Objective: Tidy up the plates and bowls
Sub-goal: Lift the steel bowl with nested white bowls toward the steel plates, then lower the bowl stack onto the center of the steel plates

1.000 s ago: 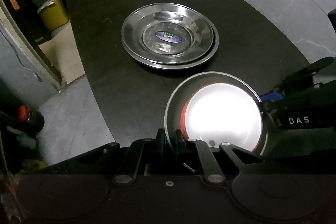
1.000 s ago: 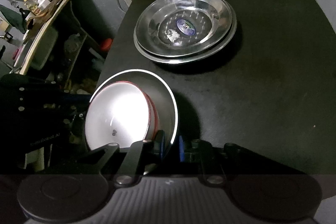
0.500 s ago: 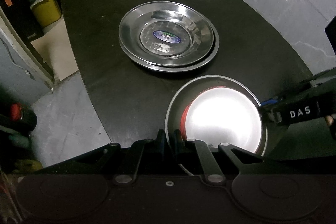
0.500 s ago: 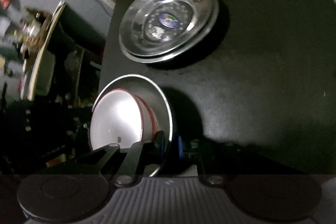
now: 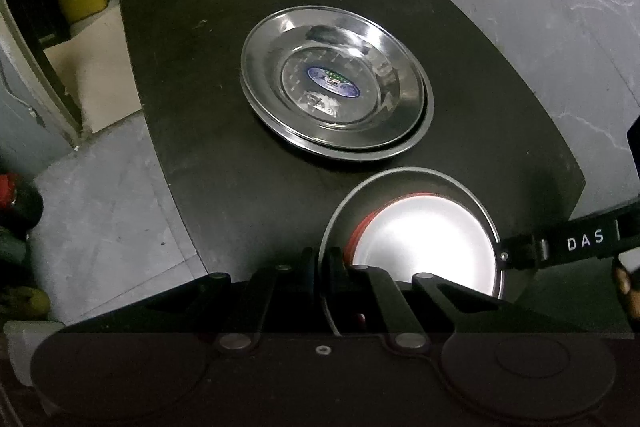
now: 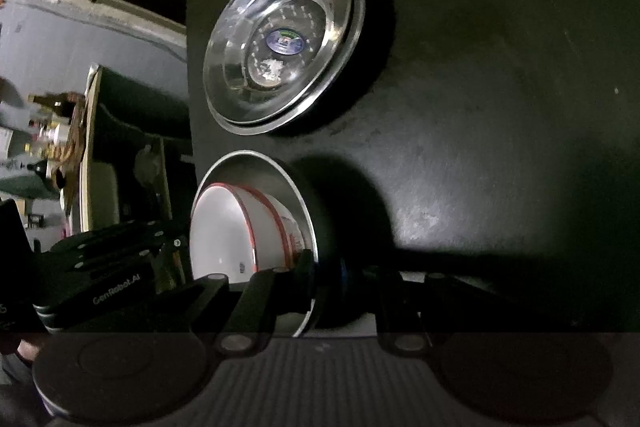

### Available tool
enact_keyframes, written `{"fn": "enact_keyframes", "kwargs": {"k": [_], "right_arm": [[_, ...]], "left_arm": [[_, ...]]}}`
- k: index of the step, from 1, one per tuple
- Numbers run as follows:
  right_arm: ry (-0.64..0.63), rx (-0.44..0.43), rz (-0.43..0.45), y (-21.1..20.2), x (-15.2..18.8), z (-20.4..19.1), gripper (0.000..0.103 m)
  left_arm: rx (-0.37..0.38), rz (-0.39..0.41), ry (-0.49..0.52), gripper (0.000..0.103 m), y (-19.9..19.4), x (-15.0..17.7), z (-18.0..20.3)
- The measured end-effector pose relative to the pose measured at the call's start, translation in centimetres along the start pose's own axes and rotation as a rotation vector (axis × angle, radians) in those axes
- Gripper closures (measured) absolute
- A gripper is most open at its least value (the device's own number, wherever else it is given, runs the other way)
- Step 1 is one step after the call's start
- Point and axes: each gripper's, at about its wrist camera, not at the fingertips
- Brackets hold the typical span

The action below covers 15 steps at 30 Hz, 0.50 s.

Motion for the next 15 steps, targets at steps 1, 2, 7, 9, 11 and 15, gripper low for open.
{"fn": "enact_keyframes", "kwargs": {"k": [1, 2, 7, 9, 11, 15], "right_arm": [[0.017, 0.000, 0.000, 0.0, 0.0, 0.0, 0.089], [0.034, -0.002, 0.003, -0.1, 0.0, 0.0, 0.089], [0.145, -0.016, 0.033, 0.1, 0.4, 0.4, 0.089], [0.177, -0.016, 0.046, 0.4, 0.6, 0.4, 0.089], [0.202, -0.013, 0.056, 0.5, 0.9, 0.3, 0.089], [0.244, -0.012, 0.083, 0.2, 1.2, 0.5, 0.089]], "left_arm": [[0.003, -0.002, 0.007, 0.100, 0.1, -0.2, 0.0], [0.007, -0.004, 0.014, 0.100, 0.1, -0.3, -0.1], [0.044, -0.019, 0.020, 0.100, 0.4, -1.2, -0.9], [0.061, -0.028, 0.020, 0.100, 0.5, -1.6, -1.4], [0.077, -0.036, 0.019, 0.100, 0.6, -1.9, -1.6], [0.100, -0.043, 0.026, 0.100, 0.7, -2.4, -1.7]]}}
Point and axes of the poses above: each gripper's, at about its wrist camera, not at the fingertips, and y roughly the way its jaws point, z to its right, x to its underside, and after that the axes turned 1 degree about -y, right-handed
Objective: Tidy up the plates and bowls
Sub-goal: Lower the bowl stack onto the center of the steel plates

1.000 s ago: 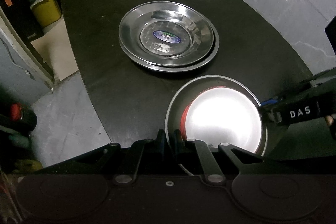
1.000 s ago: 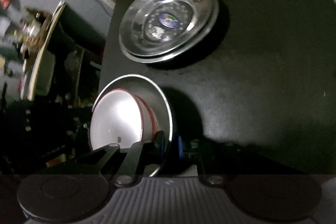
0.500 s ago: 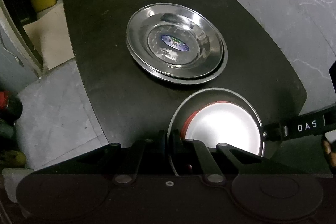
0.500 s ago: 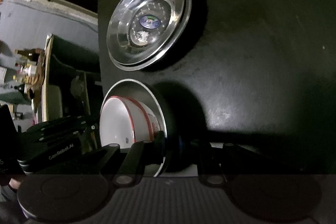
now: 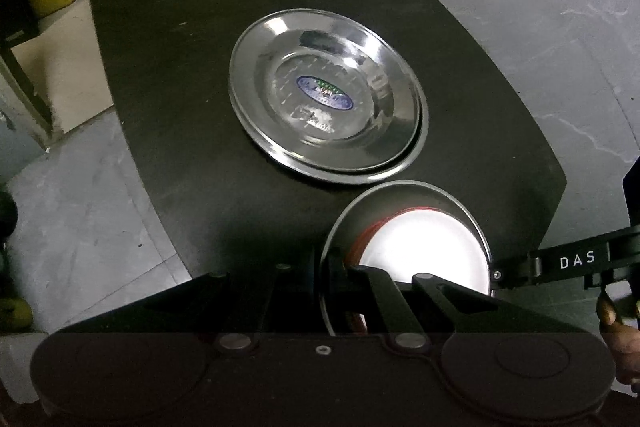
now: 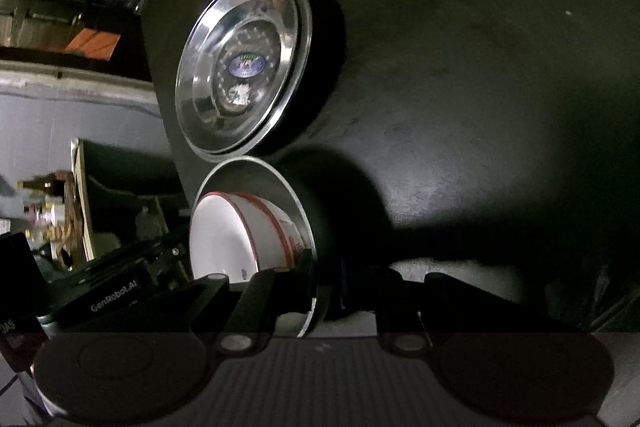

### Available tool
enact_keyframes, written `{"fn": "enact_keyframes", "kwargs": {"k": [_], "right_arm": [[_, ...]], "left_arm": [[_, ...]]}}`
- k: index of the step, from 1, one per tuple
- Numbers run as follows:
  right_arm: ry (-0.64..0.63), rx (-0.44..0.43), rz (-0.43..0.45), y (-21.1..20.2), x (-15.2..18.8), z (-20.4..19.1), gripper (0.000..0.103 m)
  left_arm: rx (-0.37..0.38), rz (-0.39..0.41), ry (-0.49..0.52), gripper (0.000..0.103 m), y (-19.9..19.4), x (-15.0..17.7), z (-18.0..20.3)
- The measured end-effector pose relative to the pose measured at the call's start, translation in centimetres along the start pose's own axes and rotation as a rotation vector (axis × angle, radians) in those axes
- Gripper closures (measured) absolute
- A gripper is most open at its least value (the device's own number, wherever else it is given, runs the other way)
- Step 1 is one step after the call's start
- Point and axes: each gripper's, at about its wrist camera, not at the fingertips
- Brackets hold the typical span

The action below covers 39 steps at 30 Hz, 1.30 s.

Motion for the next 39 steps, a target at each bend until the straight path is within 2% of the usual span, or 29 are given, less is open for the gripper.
{"fn": "enact_keyframes", "kwargs": {"k": [5, 25, 39], "right_arm": [[0.019, -0.009, 0.002, -0.2, -0.5, 0.1, 0.089], [-0.057, -0.028, -0.033, -2.9, -4.5, -0.1, 0.089], [-0.142, -0.017, -0.032, -4.5, -8.8, -2.2, 0.089]], "left_arm": [[0.007, 0.005, 0.000, 0.099, 0.0, -0.6, 0.3], [-0.008, 0.056, -0.064, 0.099, -0.4, -3.4, 2.3], [-0.005, 0.124, -0.157, 0.098, -1.3, -6.7, 1.5]]}}
Point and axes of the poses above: each gripper's, at about its wrist camera, not at the fingertips, and y roughly the way its jaws point, z to its right, x to its underside, and after that the axes turned 1 degree about -y, right-handed
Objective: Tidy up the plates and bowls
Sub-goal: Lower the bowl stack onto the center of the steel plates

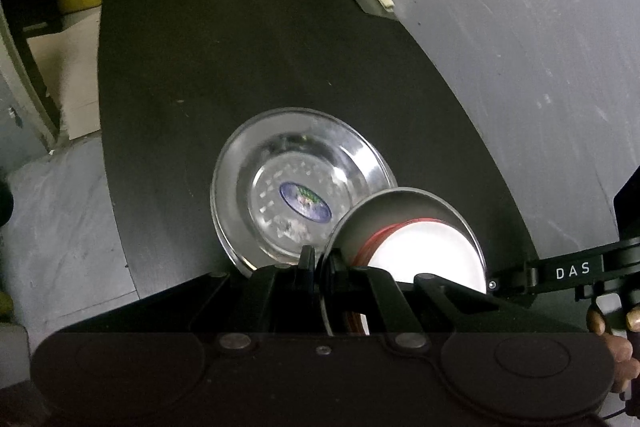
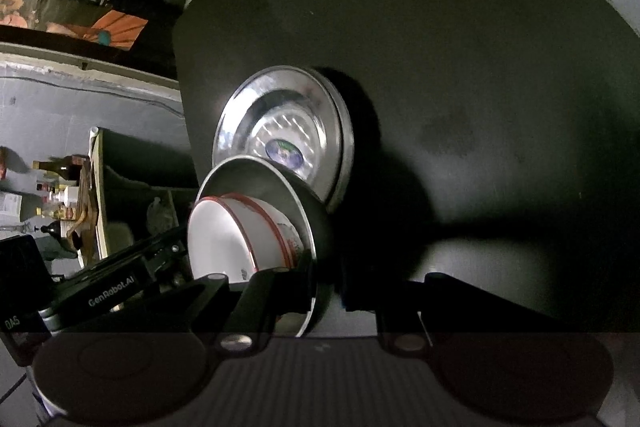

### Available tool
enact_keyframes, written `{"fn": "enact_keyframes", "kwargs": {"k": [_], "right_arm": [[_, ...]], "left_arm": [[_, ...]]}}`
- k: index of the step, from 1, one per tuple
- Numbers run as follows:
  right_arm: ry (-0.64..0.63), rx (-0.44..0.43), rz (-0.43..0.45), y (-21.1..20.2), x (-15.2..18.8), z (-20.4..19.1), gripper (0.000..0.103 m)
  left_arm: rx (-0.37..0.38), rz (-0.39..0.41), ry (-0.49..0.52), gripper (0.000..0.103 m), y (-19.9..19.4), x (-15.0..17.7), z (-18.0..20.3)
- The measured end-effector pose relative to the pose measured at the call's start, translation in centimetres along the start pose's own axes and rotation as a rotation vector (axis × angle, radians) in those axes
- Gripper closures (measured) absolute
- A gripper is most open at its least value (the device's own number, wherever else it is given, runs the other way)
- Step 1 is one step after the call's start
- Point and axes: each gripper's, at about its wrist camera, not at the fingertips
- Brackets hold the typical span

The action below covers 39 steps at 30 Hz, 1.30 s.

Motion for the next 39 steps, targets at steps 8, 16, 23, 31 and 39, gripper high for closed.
{"fn": "enact_keyframes", "kwargs": {"k": [8, 16, 23, 31, 39], "right_arm": [[-0.076, 0.008, -0.037, 0.5, -3.3, -1.8, 0.088], [-0.126, 0.002, -0.083, 2.0, -6.3, -2.8, 0.088], [-0.151, -0.003, -0.113, 3.1, -8.3, -3.3, 0.088], [-0.156, 0.007, -0.133, 3.5, -9.1, -3.0, 0.088], [-0.140, 0.003, -0.135, 4.5, -8.9, -2.9, 0.088]], "left_arm": [[-0.031, 0.026, -0.074, 0.098, 0.4, -1.5, -1.2], [-0.081, 0.043, -0.137, 0.098, 1.1, -3.2, -2.8], [-0.115, 0.051, -0.171, 0.098, 2.1, -4.1, -3.5], [-0.127, 0.045, -0.180, 0.098, 2.7, -4.1, -3.7], [-0.154, 0.038, -0.179, 0.098, 3.5, -4.1, -3.7]]}}
Point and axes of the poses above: each gripper's, at about its wrist camera, not at the fingertips, and y roughly the way its jaws point, z to its right, x to its underside, and after that the axes turned 1 degree about -y, right-handed
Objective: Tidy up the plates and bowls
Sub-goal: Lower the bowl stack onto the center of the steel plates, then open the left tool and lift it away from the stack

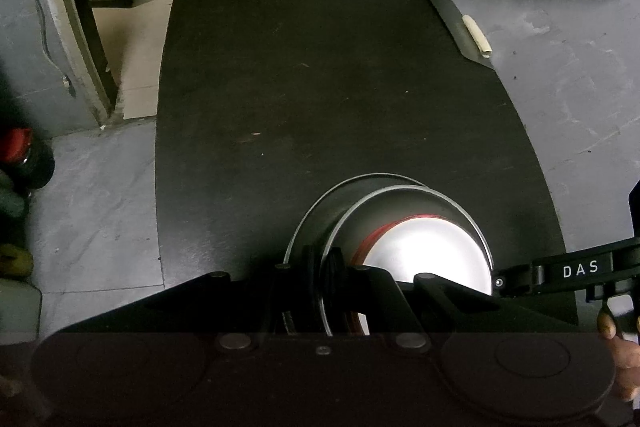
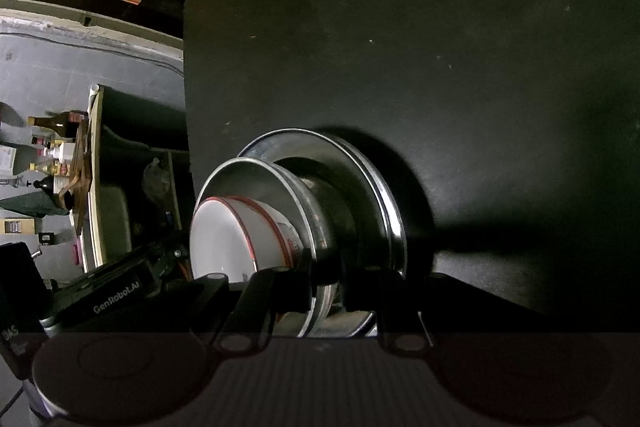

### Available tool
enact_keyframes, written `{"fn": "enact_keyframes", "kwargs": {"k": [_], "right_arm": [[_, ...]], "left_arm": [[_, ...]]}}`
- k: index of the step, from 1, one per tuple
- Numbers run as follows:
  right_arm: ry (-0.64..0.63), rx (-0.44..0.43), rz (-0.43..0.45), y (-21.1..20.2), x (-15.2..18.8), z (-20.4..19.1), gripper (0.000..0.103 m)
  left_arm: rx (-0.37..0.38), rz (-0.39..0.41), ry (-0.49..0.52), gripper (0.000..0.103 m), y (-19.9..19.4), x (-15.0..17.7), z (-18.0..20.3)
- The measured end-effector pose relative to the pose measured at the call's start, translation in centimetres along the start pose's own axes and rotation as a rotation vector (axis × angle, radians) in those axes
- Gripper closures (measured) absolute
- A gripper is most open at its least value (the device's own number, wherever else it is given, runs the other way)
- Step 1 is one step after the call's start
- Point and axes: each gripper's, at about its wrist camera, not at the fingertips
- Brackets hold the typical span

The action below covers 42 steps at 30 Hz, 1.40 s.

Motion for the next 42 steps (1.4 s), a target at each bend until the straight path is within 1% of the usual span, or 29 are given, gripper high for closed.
{"fn": "enact_keyframes", "kwargs": {"k": [8, 19, 25, 28, 29, 30, 32, 35, 36, 39, 41, 42], "right_arm": [[0.001, 0.012, -0.009, 0.4, -0.2, 0.1, 0.088], [0.009, 0.018, -0.006, 0.9, 0.0, 0.3, 0.088], [0.029, 0.016, -0.001, 1.0, 0.3, 0.5, 0.088], [0.032, 0.036, 0.019, 0.9, 0.5, 0.2, 0.086], [0.030, 0.042, 0.027, 0.8, 0.6, 0.1, 0.085], [0.031, 0.049, 0.038, 0.7, 0.7, 0.0, 0.083], [0.033, 0.055, 0.058, 0.3, 0.8, -0.1, 0.078], [0.030, 0.065, 0.085, -0.1, 0.9, -0.3, 0.072], [0.028, 0.070, 0.094, -0.2, 1.0, -0.5, 0.068], [0.020, 0.078, 0.116, -0.3, 1.3, -0.7, 0.067], [0.007, 0.092, 0.136, -0.3, 1.7, -1.1, 0.067], [0.001, 0.101, 0.148, -0.2, 1.9, -1.3, 0.067]], "left_arm": [[-0.017, -0.011, -0.004, 0.097, 0.6, 0.1, 0.1], [-0.017, 0.005, 0.007, 0.097, 0.6, 0.4, 0.2], [-0.011, 0.011, 0.013, 0.095, 0.5, 0.5, 0.1], [-0.034, 0.020, 0.015, 0.085, 0.4, 0.6, 0.2], [-0.041, 0.023, 0.017, 0.084, 0.4, 0.7, 0.3], [-0.047, 0.025, 0.020, 0.083, 0.4, 0.8, 0.4], [-0.059, 0.030, 0.024, 0.075, 0.2, 0.9, 0.5], [-0.082, 0.042, 0.033, 0.067, 0.1, 1.0, 0.6], [-0.086, 0.046, 0.035, 0.066, -0.1, 1.0, 0.5], [-0.107, 0.053, 0.030, 0.056, -0.3, 1.1, 0.4], [-0.130, 0.052, 0.027, 0.046, -0.5, 1.1, 0.3], [-0.135, 0.054, 0.028, 0.044, -0.6, 1.0, 0.3]]}}
Point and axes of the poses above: each gripper's, at about its wrist camera, not at the fingertips, and y roughly the way its jaws point, z to its right, x to its underside, and after that the axes turned 1 degree about -y, right-handed
